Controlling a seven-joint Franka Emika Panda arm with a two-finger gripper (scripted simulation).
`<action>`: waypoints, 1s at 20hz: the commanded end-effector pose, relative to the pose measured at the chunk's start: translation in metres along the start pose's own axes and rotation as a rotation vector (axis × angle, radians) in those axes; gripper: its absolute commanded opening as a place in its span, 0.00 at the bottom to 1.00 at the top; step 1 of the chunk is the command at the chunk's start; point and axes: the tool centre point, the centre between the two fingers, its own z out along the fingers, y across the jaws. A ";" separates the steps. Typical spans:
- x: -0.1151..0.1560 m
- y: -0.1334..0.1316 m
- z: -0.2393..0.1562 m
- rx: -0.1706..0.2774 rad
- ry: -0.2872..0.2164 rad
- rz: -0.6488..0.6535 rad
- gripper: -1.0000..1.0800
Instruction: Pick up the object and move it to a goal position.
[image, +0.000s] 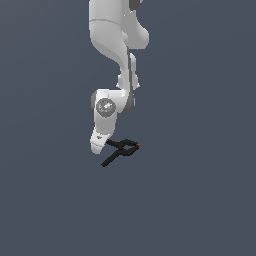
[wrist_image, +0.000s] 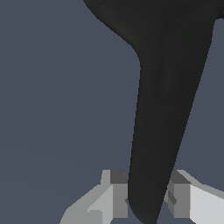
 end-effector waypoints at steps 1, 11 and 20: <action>-0.001 0.000 -0.005 0.000 0.000 -0.001 0.00; -0.010 -0.003 -0.066 0.000 0.001 -0.001 0.00; -0.025 -0.007 -0.159 0.000 0.002 -0.002 0.00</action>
